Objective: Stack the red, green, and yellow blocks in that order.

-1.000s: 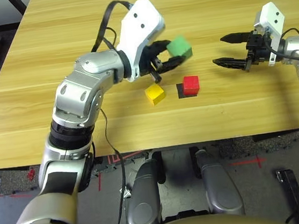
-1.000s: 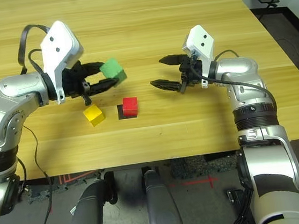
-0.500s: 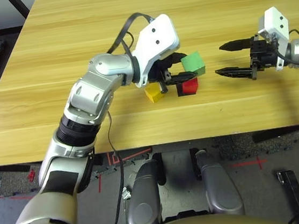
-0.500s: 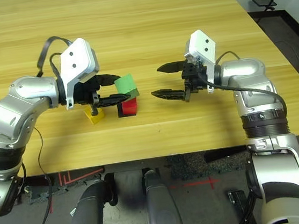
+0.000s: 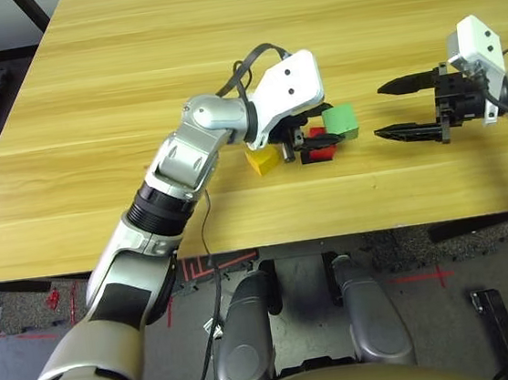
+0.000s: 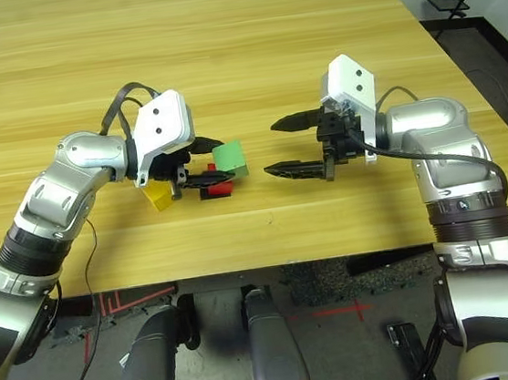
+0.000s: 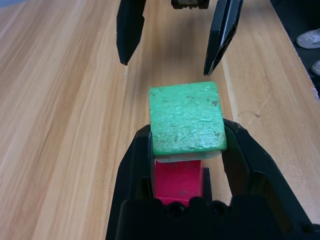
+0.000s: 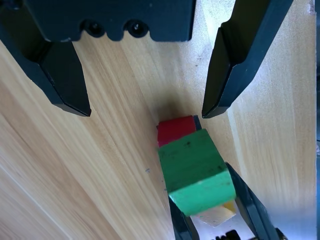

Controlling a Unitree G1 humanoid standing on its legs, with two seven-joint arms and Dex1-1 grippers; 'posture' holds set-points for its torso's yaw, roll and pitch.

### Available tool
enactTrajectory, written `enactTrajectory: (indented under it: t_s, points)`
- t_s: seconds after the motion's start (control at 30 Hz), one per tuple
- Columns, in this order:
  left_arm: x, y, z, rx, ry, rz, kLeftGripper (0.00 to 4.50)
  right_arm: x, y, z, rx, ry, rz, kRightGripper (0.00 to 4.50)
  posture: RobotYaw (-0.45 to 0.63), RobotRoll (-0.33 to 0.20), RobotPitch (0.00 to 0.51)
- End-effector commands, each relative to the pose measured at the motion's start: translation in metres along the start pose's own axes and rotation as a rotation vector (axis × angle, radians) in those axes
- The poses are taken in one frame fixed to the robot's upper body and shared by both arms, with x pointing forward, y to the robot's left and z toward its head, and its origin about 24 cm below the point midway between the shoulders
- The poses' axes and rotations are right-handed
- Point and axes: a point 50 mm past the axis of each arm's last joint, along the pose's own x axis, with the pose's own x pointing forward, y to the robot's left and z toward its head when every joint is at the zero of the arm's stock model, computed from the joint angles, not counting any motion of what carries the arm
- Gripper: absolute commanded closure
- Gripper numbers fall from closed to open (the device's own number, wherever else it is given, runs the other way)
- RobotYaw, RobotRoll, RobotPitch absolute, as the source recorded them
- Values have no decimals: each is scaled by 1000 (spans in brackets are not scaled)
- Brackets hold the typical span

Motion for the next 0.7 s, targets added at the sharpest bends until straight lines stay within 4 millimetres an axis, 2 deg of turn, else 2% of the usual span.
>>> enactTrajectory:
  t_s: [0.03, 0.33, 0.7]
  points:
    - [3, 0, -2, 32, 17, -30, 2491, -2, 3, 0, 1, 0, 11, 0, 190, 98, 256]
    - [-4, 13, -14, 68, 60, -25, 2491, 1, 5, -1, 4, -7, 8, 0, 185, 104, 256]
    - [-8, 19, -16, 87, 76, -48, 2491, 4, 4, -2, 2, -10, -3, 0, 182, 103, 259]
